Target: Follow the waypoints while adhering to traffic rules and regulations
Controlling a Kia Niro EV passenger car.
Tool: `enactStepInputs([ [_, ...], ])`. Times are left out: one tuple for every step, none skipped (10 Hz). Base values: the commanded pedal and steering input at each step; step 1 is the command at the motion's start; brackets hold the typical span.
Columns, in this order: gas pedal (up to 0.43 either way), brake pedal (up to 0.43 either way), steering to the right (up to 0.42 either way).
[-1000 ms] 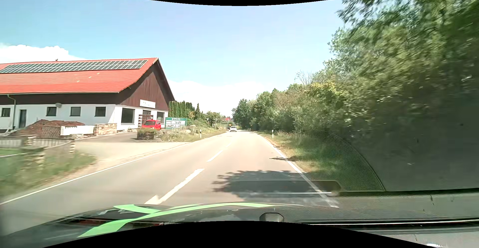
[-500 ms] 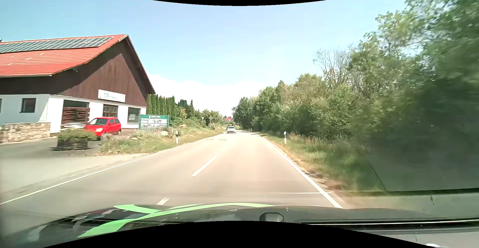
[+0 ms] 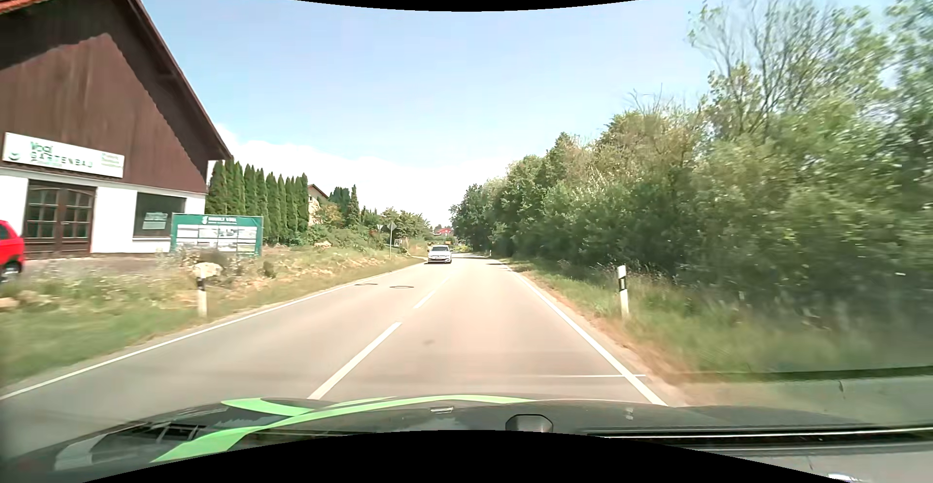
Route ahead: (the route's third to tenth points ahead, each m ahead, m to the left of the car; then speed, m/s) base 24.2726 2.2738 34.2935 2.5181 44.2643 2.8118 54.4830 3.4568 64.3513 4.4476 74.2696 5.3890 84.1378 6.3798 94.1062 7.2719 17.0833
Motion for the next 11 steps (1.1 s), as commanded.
enactStepInputs([
  [0.150, 0.000, -0.003],
  [0.110, 0.000, -0.003],
  [0.098, 0.000, -0.004],
  [0.098, 0.000, -0.007],
  [0.098, 0.000, -0.008],
  [0.110, 0.000, -0.008],
  [0.110, 0.000, -0.008],
  [0.118, 0.000, -0.008],
  [0.118, 0.000, -0.008],
  [0.118, 0.000, -0.008],
  [0.118, 0.000, -0.008],
])
